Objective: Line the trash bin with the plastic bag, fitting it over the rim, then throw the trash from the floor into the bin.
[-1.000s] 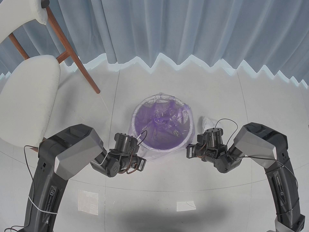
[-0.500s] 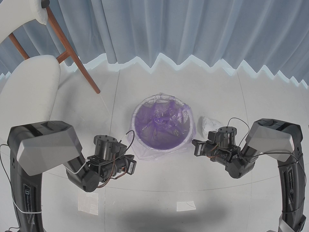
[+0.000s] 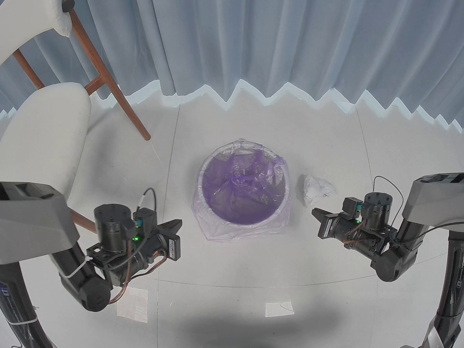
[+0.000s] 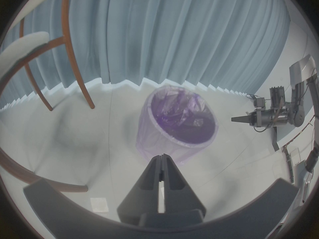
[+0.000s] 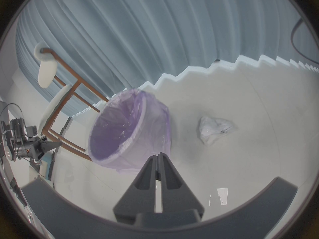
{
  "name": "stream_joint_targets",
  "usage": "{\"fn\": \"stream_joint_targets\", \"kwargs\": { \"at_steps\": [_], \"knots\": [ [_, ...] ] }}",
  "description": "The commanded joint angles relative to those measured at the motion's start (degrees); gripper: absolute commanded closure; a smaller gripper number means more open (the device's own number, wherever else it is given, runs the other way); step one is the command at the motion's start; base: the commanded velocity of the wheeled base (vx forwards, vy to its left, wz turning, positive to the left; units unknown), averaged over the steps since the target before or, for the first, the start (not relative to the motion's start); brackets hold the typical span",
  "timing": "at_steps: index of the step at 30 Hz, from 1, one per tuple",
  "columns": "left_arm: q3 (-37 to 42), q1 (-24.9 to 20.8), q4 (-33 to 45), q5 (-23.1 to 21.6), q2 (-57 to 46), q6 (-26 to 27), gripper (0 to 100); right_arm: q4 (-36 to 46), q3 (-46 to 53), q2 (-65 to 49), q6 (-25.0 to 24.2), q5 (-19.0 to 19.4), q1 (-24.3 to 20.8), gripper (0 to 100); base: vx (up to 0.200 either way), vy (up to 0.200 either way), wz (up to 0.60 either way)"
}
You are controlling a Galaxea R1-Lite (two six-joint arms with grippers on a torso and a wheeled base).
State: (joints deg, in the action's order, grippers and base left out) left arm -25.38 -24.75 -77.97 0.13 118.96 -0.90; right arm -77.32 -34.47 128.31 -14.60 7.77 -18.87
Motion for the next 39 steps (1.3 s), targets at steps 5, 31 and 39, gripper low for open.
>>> {"fn": "stream_joint_targets", "kwargs": {
  "at_steps": [5,31,39],
  "knots": [
    [11.4,0.4,-3.3,0.2,-19.9,-1.8,0,4.9,-0.5,-7.5,-0.3,0.5,10.9,100,0.000,0.000,0.00],
    [-16.2,8.8,43.3,-4.7,-42.7,-0.7,0,37.0,-24.4,7.0,5.7,4.0,16.1,100,0.092,0.000,0.00],
    [-13.3,7.3,43.3,-4.8,-42.8,-0.9,0,39.4,-32.8,13.3,8.6,3.6,15.8,0,0.000,0.000,0.00]
  ]
}}
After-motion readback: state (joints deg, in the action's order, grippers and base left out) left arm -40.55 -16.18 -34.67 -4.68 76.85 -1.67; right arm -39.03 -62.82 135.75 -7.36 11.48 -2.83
